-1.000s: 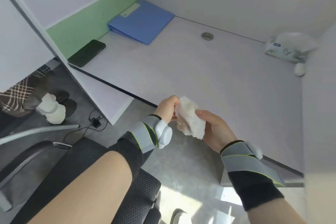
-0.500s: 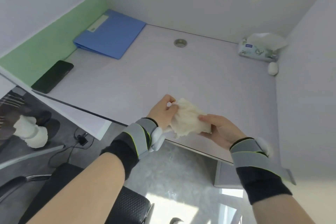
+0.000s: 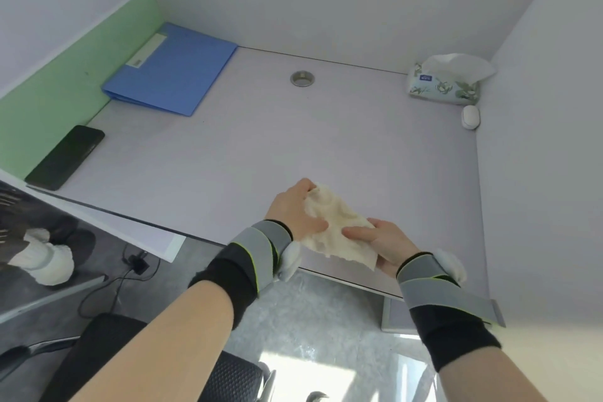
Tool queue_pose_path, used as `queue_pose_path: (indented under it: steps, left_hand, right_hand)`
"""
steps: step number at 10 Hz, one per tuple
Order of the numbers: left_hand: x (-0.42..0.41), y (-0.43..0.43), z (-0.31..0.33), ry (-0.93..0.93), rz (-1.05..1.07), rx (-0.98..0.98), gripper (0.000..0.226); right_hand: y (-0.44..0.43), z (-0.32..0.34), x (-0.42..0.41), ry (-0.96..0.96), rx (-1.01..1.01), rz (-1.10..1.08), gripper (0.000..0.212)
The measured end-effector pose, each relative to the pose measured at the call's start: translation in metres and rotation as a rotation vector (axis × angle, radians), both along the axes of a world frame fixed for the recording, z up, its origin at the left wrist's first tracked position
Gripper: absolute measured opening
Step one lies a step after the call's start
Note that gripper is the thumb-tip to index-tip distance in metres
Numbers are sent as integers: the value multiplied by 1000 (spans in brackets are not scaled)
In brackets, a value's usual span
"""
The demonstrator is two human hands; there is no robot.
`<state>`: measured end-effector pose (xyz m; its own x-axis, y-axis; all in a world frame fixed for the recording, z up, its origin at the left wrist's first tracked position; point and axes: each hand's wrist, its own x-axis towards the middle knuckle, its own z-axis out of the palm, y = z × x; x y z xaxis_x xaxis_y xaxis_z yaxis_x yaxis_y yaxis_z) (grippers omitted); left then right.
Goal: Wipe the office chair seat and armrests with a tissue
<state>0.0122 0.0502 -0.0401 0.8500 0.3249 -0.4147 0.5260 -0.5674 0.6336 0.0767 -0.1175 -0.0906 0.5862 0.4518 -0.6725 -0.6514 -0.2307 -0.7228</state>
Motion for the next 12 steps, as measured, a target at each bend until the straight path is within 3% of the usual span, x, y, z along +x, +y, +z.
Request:
queue_pose_path:
  steps: [1, 2, 3, 4, 5, 6, 7, 8, 9, 10, 12]
  left_hand:
    - [-1, -12, -2, -68, -206, 223, 44]
    - [-7, -25, -9, -69, -411, 351, 43]
    - [-11, -31, -16, -26, -520, 399, 45]
    - [-13, -35, -18, 2, -603, 398, 45]
    - [-14, -41, -21, 5, -705, 442, 40]
    - [-15, -45, -25, -13, -768, 478, 34]
    - [-14, -47, -32, 26, -836, 509, 38]
    - [-15, -46, -33, 77, -806, 458, 43]
    - [-17, -47, -26, 134, -747, 403, 45]
    - [-22, -49, -17, 141, -667, 390, 42]
    - [-37, -37, 15, 46, -390, 333, 36]
  right_hand:
    - [8, -1, -2, -55, -123, 13, 16]
    - [11, 2, -1, 76, -34, -71, 26]
    - [6, 0, 3, 231, 29, -139, 53]
    - [3, -4, 1, 142, -21, -123, 37]
    - [-1, -13, -1, -27, -217, -149, 26]
    - [-5, -8, 1, -393, -618, 77, 23]
    - [-12, 2, 3, -520, -824, 297, 28]
    - [-17, 0, 6, -479, -873, 304, 22]
    - [-15, 5, 5, -478, -893, 288, 38]
    - [-11, 11, 0, -525, -891, 266, 36]
    - [3, 46, -25, -671, -800, 203, 29]
